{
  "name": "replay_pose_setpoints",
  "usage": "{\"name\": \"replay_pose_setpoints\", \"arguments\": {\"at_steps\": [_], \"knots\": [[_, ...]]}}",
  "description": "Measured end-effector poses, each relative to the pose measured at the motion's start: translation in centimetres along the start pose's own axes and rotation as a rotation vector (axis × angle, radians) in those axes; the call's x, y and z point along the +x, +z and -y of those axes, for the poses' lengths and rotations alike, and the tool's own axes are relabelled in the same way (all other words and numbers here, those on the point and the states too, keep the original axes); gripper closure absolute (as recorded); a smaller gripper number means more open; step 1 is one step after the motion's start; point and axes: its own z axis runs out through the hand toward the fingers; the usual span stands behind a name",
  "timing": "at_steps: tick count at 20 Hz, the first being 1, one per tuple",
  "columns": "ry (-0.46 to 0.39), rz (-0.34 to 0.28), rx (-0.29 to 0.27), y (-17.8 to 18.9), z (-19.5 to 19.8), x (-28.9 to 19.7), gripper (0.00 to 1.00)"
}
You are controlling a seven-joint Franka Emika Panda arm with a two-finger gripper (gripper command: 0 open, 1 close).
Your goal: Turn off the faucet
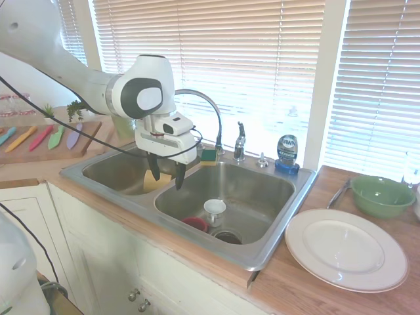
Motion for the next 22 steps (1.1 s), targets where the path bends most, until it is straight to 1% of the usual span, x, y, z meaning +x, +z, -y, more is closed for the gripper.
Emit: {"name": "replay_pose_setpoints", "arguments": {"at_steps": [3,4,9,22], "knots": [[0.009,0.0,-0.001,0.0,-0.1,0.1,0.0],[0.013,-0.003,0.0,0.0,-0.2,0.3,1.0],[0.04,-0.011,0.006,-0.1,-0.9,1.3,1.0],[0.045,-0.016,0.005,-0.1,-1.1,1.5,1.0]]}}
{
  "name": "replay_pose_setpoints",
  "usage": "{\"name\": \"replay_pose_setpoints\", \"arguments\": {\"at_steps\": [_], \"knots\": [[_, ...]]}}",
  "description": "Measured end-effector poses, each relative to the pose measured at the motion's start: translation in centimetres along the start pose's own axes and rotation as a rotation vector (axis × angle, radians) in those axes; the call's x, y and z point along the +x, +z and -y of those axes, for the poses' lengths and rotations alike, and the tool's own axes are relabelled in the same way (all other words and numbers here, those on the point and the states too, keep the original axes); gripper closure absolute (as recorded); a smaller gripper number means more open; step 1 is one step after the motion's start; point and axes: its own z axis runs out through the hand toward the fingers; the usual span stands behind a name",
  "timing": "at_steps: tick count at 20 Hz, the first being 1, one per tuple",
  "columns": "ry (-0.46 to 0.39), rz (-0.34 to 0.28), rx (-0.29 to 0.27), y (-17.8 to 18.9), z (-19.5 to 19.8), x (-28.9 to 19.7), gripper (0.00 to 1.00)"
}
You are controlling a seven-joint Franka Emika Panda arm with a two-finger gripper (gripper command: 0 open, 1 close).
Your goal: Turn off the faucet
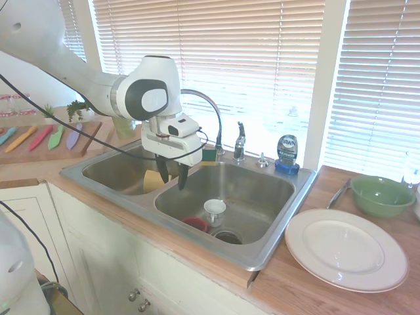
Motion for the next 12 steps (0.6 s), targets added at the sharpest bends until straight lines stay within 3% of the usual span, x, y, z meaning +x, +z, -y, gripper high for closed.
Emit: {"name": "replay_pose_setpoints", "arguments": {"at_steps": [3,12], "knots": [[0.01,-0.019,0.024,-0.2,0.3,0.3,1.0],[0.09,-0.187,0.22,-3.2,7.6,4.7,1.0]]}}
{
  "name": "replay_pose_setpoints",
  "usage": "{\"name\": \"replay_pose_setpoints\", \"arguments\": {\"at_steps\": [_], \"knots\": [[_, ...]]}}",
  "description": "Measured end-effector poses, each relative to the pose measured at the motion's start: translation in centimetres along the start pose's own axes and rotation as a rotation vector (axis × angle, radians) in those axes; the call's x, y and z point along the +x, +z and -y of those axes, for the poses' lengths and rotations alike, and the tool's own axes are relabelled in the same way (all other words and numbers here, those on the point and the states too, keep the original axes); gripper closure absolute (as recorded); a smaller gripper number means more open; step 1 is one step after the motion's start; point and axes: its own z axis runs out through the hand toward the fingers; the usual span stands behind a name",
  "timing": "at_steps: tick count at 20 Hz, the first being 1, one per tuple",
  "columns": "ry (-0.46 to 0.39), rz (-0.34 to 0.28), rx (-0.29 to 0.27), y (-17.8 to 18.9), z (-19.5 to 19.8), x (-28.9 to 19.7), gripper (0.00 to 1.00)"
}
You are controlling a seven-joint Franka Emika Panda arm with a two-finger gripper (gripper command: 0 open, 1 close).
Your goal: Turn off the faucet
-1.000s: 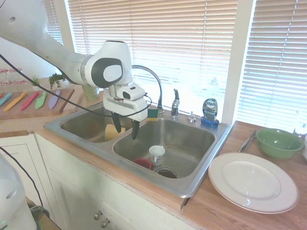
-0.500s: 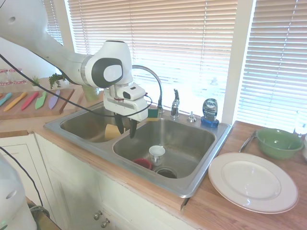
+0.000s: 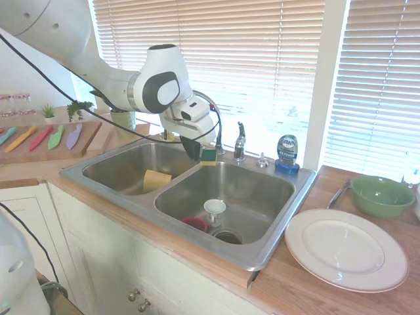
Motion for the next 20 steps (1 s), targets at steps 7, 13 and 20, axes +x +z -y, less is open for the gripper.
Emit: {"name": "replay_pose_setpoints", "arguments": {"at_steps": [7,13,20], "knots": [[0.054,-0.064,0.089,1.2,8.5,5.1,1.0],[0.079,-0.109,0.125,1.3,14.5,9.2,1.0],[0.119,-0.141,0.102,1.3,17.6,13.6,1.0]]}}
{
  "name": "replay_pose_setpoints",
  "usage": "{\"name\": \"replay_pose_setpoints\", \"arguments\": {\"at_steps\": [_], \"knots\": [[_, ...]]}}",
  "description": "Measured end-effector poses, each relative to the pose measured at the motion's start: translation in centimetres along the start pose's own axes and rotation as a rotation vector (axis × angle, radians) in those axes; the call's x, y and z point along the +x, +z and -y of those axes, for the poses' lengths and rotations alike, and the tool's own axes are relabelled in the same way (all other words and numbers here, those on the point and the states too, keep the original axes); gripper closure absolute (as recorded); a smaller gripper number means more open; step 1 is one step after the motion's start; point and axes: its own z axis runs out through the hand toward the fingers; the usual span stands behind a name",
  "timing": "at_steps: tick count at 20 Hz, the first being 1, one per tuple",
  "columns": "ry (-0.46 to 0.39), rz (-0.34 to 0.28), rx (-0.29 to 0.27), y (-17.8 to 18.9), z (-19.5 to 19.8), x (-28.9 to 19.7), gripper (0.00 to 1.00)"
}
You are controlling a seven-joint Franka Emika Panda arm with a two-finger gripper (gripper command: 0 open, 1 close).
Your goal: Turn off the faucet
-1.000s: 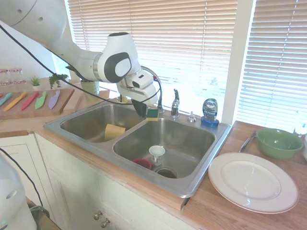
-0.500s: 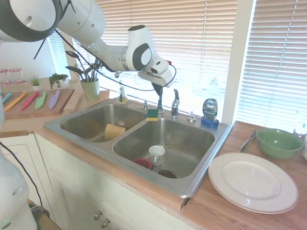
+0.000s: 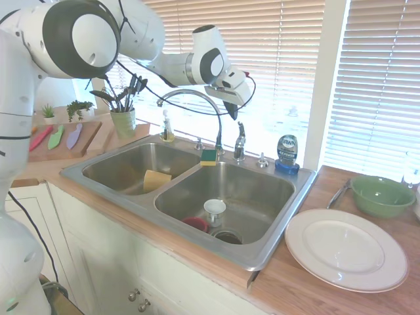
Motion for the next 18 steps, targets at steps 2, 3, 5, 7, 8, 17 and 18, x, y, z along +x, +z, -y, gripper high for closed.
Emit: {"name": "replay_pose_setpoints", "arguments": {"at_steps": [2,3,5,7,8,17,18], "knots": [[0.004,0.0,-0.006,0.8,0.3,0.2,1.0],[0.005,0.004,-0.013,1.4,0.3,0.2,1.0],[0.006,0.011,-0.027,2.6,0.0,0.0,1.0],[0.008,0.013,-0.033,3.5,-0.2,-0.1,1.0],[0.008,0.013,-0.034,3.7,-0.3,-0.1,1.0],[0.02,0.04,-0.039,4.9,-1.1,-1.0,1.0],[0.021,0.048,-0.041,4.9,-1.4,-1.2,1.0]]}}
